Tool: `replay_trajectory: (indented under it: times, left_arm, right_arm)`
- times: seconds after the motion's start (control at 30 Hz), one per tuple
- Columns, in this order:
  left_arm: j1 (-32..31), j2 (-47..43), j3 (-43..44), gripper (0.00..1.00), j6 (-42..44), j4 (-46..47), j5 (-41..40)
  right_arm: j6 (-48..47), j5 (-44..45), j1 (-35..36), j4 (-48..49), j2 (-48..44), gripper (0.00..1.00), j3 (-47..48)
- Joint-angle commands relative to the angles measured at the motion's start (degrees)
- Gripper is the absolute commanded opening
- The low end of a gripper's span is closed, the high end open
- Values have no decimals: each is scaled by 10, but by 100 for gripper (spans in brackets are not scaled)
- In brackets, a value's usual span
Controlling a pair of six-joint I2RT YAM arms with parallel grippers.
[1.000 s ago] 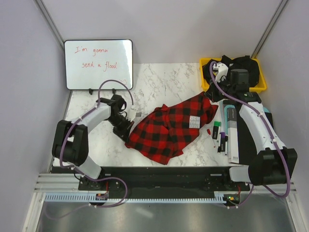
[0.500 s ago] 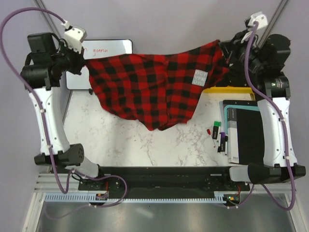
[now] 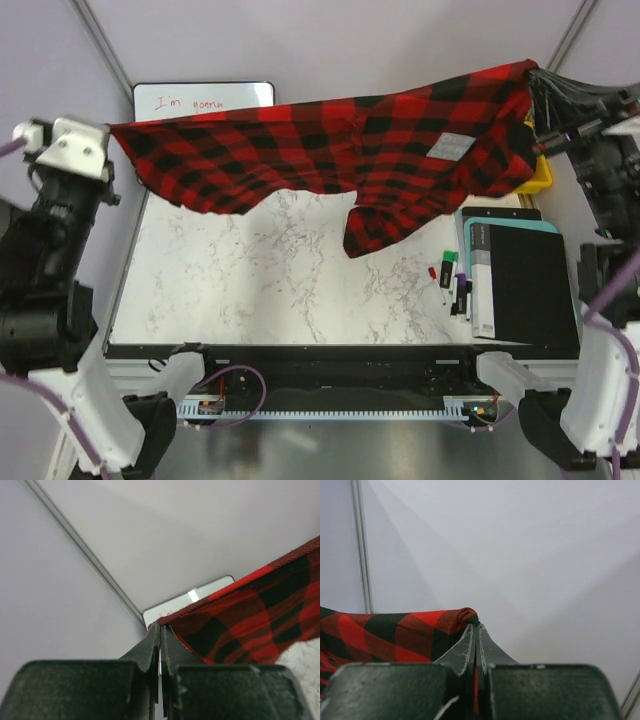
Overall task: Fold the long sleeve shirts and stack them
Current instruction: Flatten the shirt out
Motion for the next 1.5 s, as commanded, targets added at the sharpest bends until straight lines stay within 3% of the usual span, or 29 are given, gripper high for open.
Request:
replay_trajectory:
  times: [0.0,0.17,0.3,0.43,0.5,0.63,0.77,0.87,1.1,1.3,1.47]
  left_arm:
    - [3,-66,-1,2,-21,68,-62]
    - [2,-103,16,2,-15,81,-91]
    - [2,-68,97,2,1,83,-122]
    - [2,-20,105,2,25,85,-133]
    - [2,-10,67,2,34,86,-118]
    - [2,-9,-86,2,62,106,-73]
    - [2,-19,-322,2,82,153,-5]
    - [2,14,-432,2,84,190,24]
    - [1,125,-638,2,107,358,43]
    - [-1,335,-569,2,92,381,17]
    - [-2,410,-488,2,90,373,-5]
  right_arm:
    - [-8,53,-5,42,-72,0,42]
    - [-1,75,-5,44,-86,0,110]
    - [5,81,-5,60,-57,0,171]
    - [4,81,-5,71,-12,0,162]
    - [12,60,-5,79,-2,0,114]
    - [30,-18,-5,118,10,0,-34]
    - [33,-89,-4,161,30,0,-194]
    - [7,-106,10,175,67,0,-324]
    - [-52,-107,25,239,223,0,-443]
    - [-63,-80,33,267,376,0,-418]
    - [-60,-51,35,250,452,0,-350]
